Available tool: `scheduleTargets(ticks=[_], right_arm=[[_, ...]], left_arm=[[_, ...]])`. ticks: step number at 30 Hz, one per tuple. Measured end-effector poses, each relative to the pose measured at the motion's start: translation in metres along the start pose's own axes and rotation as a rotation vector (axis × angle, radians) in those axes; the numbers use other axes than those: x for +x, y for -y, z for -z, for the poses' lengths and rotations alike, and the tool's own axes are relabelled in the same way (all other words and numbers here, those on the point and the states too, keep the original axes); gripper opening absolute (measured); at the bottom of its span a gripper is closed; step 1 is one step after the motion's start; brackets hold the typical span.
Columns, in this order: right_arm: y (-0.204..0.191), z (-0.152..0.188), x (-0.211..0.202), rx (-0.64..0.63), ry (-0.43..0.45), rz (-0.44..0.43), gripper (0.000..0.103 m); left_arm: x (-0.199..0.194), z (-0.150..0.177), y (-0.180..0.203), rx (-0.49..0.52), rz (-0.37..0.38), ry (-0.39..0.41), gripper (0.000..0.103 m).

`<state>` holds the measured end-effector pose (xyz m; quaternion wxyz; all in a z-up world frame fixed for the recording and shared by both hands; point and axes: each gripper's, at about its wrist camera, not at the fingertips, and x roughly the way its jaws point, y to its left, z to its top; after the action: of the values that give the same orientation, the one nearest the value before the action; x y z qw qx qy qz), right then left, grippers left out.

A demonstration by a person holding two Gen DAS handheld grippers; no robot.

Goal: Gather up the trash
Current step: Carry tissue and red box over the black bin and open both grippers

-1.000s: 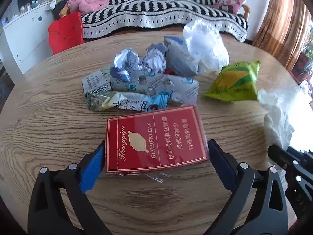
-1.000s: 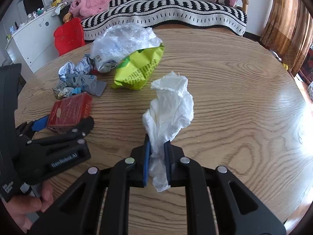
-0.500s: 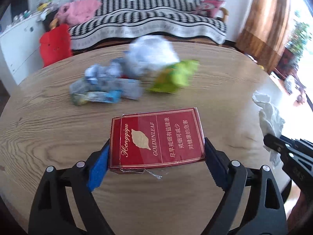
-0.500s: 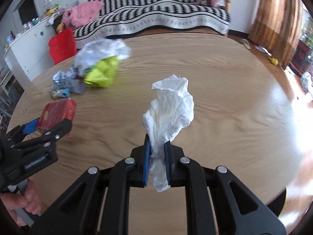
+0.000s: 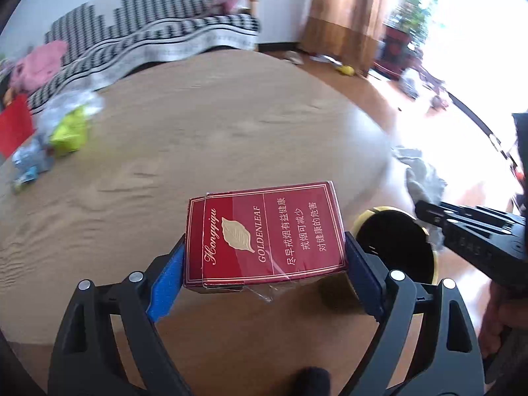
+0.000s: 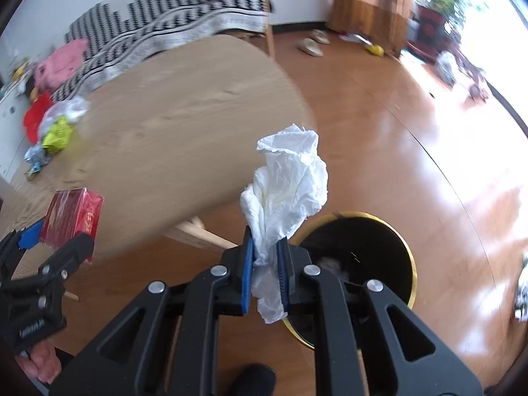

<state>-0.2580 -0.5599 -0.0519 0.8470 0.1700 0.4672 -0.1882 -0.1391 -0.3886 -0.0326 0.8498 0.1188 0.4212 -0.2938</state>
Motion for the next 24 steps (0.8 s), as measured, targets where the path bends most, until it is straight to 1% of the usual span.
scheduleTargets(ticks=[2, 4, 9, 11, 16, 24], right_arm=[[0.021, 0.008, 0.004, 0.026, -0.023, 0.007, 0.014], [0.043, 0.017, 0.012, 0.056, -0.055, 0.015, 0.014], [0.073, 0.029, 0.034, 0.096, -0.127, 0.031, 0.014], [0.079, 0.03, 0.042, 0.11, -0.147, 0.032, 0.014], [0.085, 0.028, 0.056, 0.133, -0.185, 0.033, 0.014], [0.098, 0.029, 0.064, 0.16, -0.206, 0.029, 0.014]], left_arm=[[0.005, 0.005, 0.031, 0.037, 0.023, -0.008, 0.085], [0.01, 0.011, 0.053, 0.062, 0.038, -0.02, 0.085], [0.026, 0.026, 0.089, 0.096, 0.063, -0.066, 0.085], [0.034, 0.029, 0.099, 0.101, 0.07, -0.087, 0.085], [0.051, 0.029, 0.106, 0.091, 0.095, -0.13, 0.085], [0.068, 0.031, 0.119, 0.105, 0.118, -0.158, 0.085]])
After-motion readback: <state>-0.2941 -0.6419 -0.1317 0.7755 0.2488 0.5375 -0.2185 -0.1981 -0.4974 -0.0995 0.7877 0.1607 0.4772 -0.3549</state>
